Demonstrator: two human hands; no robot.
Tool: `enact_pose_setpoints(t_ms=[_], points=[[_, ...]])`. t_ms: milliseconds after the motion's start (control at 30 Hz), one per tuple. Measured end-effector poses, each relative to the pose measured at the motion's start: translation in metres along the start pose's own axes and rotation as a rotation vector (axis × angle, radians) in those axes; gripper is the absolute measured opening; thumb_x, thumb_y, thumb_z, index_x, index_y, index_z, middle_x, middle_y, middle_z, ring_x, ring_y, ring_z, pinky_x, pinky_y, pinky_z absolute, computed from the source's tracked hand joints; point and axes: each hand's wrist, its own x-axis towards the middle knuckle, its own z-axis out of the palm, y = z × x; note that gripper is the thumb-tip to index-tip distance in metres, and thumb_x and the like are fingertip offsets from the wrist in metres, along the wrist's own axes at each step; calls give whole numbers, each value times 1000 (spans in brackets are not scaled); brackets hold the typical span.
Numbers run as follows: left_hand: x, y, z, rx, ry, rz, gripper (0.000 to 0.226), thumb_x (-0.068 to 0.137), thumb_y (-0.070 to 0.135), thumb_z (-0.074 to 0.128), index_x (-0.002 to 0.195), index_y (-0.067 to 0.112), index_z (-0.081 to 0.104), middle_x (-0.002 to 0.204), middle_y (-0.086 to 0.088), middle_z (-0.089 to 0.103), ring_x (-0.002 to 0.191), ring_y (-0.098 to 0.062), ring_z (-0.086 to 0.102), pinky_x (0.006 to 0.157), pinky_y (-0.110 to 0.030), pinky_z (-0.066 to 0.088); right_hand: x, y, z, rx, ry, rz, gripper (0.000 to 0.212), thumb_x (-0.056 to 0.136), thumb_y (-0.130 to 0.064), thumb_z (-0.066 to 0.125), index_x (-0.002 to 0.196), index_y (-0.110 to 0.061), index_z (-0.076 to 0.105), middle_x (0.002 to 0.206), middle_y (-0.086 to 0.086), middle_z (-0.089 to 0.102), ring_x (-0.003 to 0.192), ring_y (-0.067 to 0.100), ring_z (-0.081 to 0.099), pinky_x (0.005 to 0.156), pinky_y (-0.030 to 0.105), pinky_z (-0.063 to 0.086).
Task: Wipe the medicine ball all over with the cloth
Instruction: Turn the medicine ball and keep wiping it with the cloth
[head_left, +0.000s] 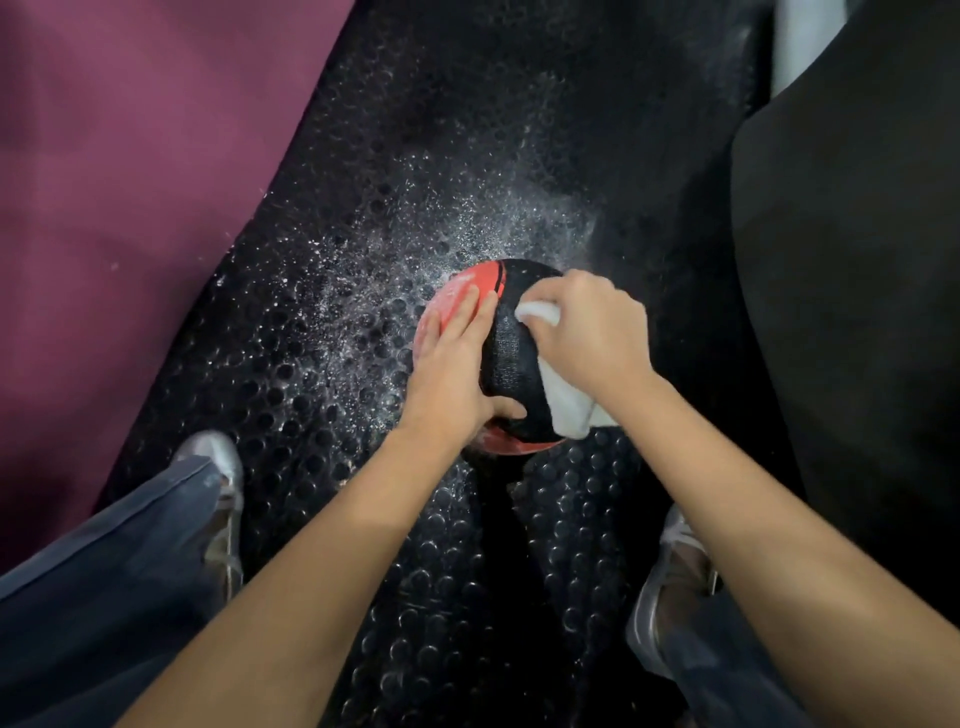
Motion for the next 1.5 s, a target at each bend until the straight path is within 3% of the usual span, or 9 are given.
enact_pose_setpoints(t_ms=[167, 433, 567, 667, 833, 1000, 1133, 1300, 1500], points=[[-3, 5, 0, 53, -30, 4, 128, 60, 45, 86, 155, 26, 2, 163, 7, -4, 150, -25, -5, 122, -44, 5, 35, 15, -9, 10, -9, 152, 24, 87, -23, 55, 105, -32, 69, 110, 5, 66, 104, 31, 58, 77, 30, 37], [0, -6, -5, 144, -103, 74, 138, 55, 47, 87, 154, 29, -7, 160, 15, -13, 149, -19, -11, 123, -41, 9, 39, 23, -6, 33, -22, 157, 22, 88, -23, 54, 102, -31, 70, 106, 3, 67, 100, 29, 59, 74, 30, 38], [2, -9, -2, 107, -72, 45, 139, 52, 48, 87, 154, 31, -6, 160, 18, -11, 150, -20, -7, 120, -46, 21, 7, 4, 3, -95, 87, 7, 21, 90, -26, 53, 104, -31, 68, 104, 3, 63, 96, 30, 60, 74, 34, 43], [3, -9, -2, 77, -51, 33, 137, 54, 44, 89, 155, 29, -2, 161, 16, -8, 150, -19, -6, 121, -43, 18, -26, -8, 12, -228, 73, -183, 24, 94, -26, 46, 108, -29, 65, 101, 3, 54, 93, 26, 57, 62, 31, 34], [1, -4, 1, 103, -36, 12, 138, 51, 46, 89, 155, 31, -2, 161, 18, -8, 150, -19, -5, 118, -43, 23, 8, -10, 4, -249, 72, -38, 24, 94, -27, 47, 111, -26, 64, 107, 4, 54, 99, 27, 56, 70, 32, 34], [4, -6, -2, 75, -27, 30, 138, 51, 41, 90, 155, 28, 2, 162, 15, -3, 150, -18, -3, 120, -42, 22, -32, -14, 10, -285, 32, -186, 26, 96, -31, 44, 112, -25, 62, 103, 5, 53, 96, 26, 56, 64, 32, 32], [2, -1, 0, 99, -31, 15, 138, 50, 42, 91, 155, 28, 2, 162, 14, -3, 150, -21, -3, 120, -43, 17, 6, -13, 0, -241, 54, -31, 27, 95, -31, 48, 113, -17, 62, 109, 7, 56, 102, 29, 57, 75, 36, 41], [3, -2, -1, 70, -20, 34, 132, 56, 37, 90, 155, 28, 3, 162, 15, -2, 150, -19, -3, 120, -44, 20, -43, -12, 16, -266, 61, -180, 15, 87, -21, 57, 96, -21, 69, 89, 6, 56, 79, 29, 59, 56, 30, 28], [-1, 2, 1, 112, -43, 5, 137, 51, 42, 90, 155, 31, 1, 161, 19, -3, 150, -21, 0, 117, -49, 26, 1, 1, 6, -237, 96, -19, 22, 92, -25, 50, 108, -23, 64, 104, 7, 55, 95, 28, 58, 69, 33, 39]])
